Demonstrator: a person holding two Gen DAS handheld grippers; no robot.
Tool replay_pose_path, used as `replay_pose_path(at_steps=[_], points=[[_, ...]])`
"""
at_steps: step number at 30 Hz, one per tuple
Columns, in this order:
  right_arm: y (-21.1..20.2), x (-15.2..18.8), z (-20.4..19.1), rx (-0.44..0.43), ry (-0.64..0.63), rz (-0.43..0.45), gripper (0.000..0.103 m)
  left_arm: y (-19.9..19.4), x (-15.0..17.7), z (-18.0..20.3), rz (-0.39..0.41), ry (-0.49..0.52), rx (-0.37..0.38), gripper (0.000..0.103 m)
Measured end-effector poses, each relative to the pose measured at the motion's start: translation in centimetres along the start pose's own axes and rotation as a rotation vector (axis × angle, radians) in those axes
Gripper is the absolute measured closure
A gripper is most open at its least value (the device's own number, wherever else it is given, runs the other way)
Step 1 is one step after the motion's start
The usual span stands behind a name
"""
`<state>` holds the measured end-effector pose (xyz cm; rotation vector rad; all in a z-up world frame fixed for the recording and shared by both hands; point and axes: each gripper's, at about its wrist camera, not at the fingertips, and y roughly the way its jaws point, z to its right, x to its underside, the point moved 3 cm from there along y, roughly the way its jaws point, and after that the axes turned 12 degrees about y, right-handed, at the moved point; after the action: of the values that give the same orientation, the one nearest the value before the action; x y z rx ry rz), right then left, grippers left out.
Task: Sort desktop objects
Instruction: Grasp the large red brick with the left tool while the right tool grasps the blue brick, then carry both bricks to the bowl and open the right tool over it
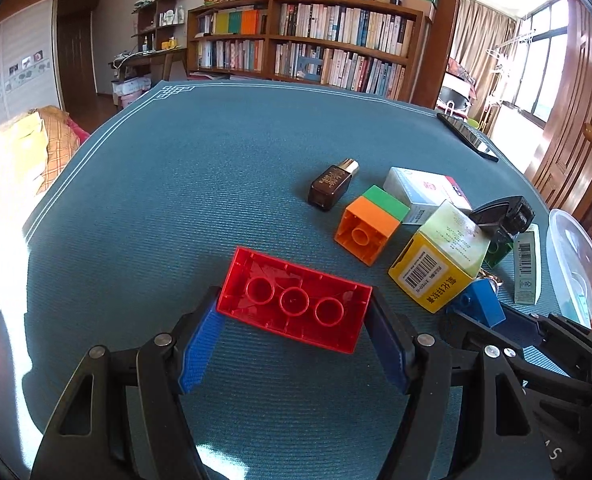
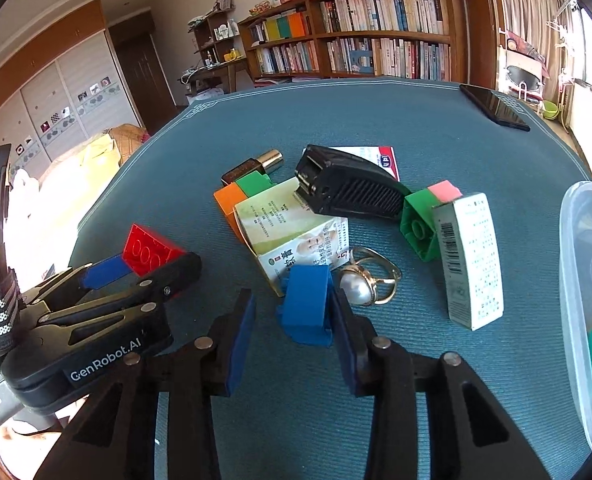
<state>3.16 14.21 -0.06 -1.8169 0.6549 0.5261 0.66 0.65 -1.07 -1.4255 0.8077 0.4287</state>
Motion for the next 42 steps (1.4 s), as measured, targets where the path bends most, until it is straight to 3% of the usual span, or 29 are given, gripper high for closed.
replay_pose_path(at_steps=[5, 23, 42], points=[[0.1, 0.1, 0.4, 0.016, 0.005, 0.0, 0.075, 0.2, 0.1, 0.0, -0.011, -0.004, 0.005, 0.031], [-3.0, 0.8, 0.1, -0.011, -0.017, 0.034, 0.076, -1.1, -0.2, 1.2, 0.034, 0.045, -0.035, 0.031], [-8.3, 0.3, 5.0, 0.038, 0.08, 0.13, 0.076, -3.5, -1.6, 4.8, 0.087, 0.106, 0.004, 0.031]])
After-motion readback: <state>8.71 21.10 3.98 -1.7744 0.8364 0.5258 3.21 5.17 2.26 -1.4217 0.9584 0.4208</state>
